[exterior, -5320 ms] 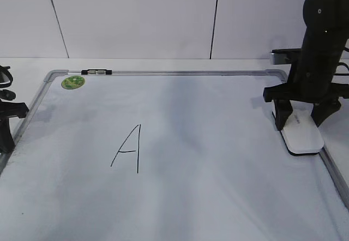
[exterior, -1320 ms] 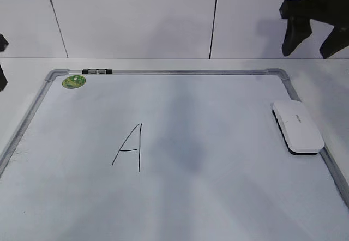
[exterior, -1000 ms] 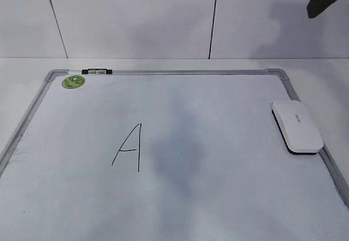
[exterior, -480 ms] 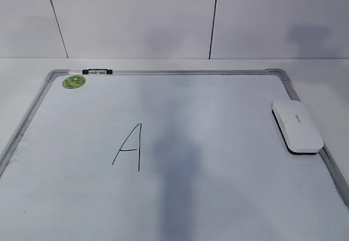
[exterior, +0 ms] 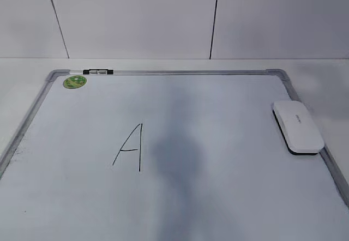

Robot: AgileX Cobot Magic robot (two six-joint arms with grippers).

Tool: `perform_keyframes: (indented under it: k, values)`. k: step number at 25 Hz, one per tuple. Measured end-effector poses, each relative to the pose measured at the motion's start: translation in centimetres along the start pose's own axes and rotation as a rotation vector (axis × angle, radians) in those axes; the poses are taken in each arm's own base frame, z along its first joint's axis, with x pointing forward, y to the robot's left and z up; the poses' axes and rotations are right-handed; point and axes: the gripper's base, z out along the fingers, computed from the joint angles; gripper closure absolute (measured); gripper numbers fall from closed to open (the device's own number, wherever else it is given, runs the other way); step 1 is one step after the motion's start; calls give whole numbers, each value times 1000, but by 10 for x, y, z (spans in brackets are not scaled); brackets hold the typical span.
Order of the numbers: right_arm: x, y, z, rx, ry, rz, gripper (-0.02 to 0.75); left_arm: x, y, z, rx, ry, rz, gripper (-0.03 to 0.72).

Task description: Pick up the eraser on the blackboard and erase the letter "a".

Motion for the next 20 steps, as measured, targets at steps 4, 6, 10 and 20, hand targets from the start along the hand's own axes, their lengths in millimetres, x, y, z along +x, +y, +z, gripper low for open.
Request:
perform_keyframes:
  k: [4,6,10,20]
  values:
    - [26,-4,-17,-12,-49,9,145,15,-6,-30,32,-76,0,322]
    - [39,-5,-21,-26,-58,2,145,26,-8,-37,47,-88,-3,322]
    - [62,-9,-25,-44,-71,-10,145,54,-10,-48,68,-102,-5,322]
    - [110,-19,-30,-57,-126,-8,145,137,-9,-51,76,-97,-8,322]
